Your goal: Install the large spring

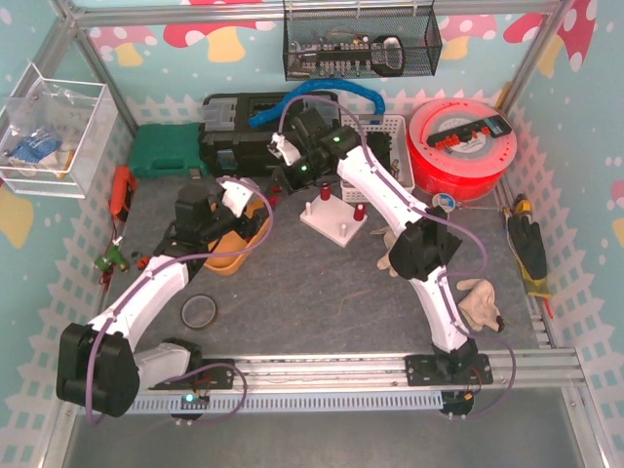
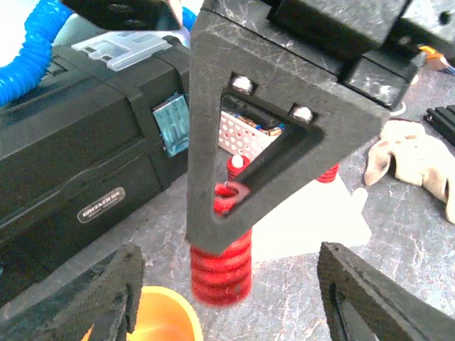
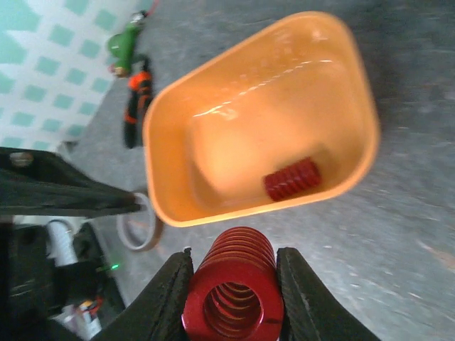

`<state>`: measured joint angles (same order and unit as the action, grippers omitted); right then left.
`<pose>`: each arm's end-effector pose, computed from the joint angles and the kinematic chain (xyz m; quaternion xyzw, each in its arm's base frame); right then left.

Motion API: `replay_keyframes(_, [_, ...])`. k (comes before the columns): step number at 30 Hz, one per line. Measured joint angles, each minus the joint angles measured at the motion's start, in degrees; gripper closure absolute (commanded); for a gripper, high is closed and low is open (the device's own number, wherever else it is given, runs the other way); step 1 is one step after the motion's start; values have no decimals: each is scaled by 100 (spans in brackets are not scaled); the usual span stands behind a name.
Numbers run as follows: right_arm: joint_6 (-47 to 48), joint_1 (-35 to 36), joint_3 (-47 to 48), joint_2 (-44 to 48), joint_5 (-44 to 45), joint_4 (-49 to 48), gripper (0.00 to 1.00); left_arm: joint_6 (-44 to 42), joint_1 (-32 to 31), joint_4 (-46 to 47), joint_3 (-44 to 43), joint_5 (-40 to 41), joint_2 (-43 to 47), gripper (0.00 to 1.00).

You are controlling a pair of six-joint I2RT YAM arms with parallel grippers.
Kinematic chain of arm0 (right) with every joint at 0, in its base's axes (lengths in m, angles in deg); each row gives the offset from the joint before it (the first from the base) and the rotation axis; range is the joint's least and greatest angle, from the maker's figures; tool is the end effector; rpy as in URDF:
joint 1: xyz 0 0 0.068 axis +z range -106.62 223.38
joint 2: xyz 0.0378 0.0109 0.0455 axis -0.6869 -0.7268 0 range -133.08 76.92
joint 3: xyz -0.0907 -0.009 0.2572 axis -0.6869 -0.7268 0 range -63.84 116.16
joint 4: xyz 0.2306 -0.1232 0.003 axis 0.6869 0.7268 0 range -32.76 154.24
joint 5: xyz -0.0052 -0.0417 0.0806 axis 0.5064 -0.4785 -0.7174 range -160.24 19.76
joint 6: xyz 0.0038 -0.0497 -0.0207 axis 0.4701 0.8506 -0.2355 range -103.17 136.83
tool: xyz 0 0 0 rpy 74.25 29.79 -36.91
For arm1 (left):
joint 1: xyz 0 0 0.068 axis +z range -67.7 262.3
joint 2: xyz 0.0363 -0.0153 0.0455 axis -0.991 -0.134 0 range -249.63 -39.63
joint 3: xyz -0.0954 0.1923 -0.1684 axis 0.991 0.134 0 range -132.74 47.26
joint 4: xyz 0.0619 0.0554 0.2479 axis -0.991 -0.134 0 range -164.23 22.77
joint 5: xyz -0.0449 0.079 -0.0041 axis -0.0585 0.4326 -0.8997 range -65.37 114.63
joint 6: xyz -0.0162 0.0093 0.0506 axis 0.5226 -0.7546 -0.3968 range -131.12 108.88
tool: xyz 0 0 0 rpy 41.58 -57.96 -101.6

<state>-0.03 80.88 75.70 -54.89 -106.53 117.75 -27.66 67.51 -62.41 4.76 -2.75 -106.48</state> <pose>0.3781 0.3167 0.3209 -0.2591 0.8682 0.4011 0.1350 0.2508 -0.0831 0.2745 0.3457 0.7273 -0.1847 0.5634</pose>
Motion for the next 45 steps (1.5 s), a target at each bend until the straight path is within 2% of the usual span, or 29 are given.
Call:
replay_keyframes(3, [-35, -42, -326, 212, 597, -138, 100, 70, 0, 0, 0, 46, 2, 12])
replay_keyframes(4, [-42, -63, -531, 341, 793, -188, 100, 109, 0, -2, 0, 74, 4, 2])
replay_keyframes(5, [-52, -81, -745, 485, 953, -249, 100, 133, 0, -2, 0, 101, 9, 1])
replay_keyframes(14, [-44, -214, -3209, 2343, 2485, -1001, 100, 643, -2, -28, 0, 920, 68, 1])
replay_keyframes(23, [-35, -461, -5073, 3432, 3143, -1591, 100, 1547, 11, -280, -299, 2085, -205, 1])
replay_keyframes(32, [-37, -564, -5943, 3598, 3244, -2085, 100, 2214, 20, -514, -525, 2455, -457, 1])
replay_keyframes(45, [-28, -564, -6166, 3598, 3329, -2664, 100, 2404, 20, -597, -533, 2452, -579, 1])
